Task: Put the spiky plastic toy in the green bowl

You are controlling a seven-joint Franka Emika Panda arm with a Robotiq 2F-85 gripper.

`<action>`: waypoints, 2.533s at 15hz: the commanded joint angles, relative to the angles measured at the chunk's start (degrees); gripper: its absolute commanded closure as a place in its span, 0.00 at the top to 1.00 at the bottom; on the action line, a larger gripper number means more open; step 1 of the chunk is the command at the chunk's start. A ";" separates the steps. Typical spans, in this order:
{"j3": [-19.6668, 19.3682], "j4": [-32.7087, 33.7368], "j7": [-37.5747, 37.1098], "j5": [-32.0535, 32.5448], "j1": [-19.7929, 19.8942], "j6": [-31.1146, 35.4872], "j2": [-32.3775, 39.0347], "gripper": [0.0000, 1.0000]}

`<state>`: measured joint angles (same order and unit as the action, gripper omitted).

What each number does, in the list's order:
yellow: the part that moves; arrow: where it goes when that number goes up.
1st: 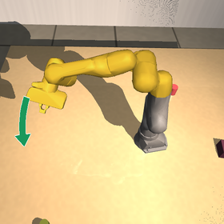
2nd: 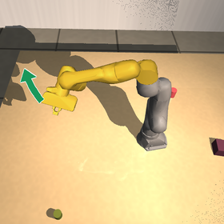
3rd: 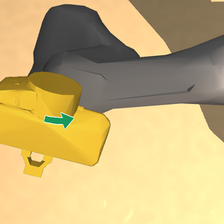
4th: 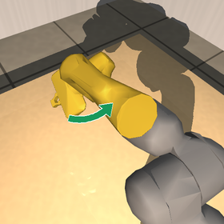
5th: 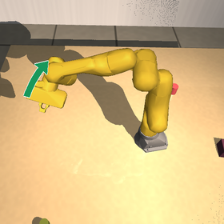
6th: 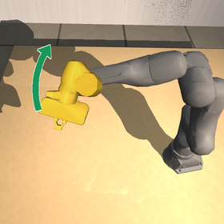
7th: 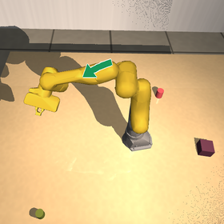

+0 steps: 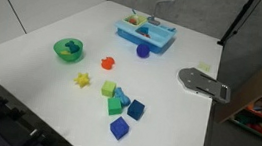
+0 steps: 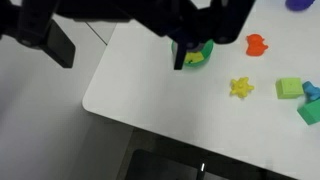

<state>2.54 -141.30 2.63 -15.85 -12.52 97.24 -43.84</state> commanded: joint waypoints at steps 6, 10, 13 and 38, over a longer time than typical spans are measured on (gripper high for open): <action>0.94 0.19 0.69 -0.63 1.35 -0.38 0.02 1.00; 1.29 -1.55 0.46 0.71 2.94 0.65 -0.15 1.00; 1.53 -3.14 0.30 1.64 4.27 2.08 0.30 1.00; -1.15 -2.22 -0.36 12.37 10.64 39.87 39.32 1.00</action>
<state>2.12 -145.88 2.59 -4.27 -2.74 134.63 -10.24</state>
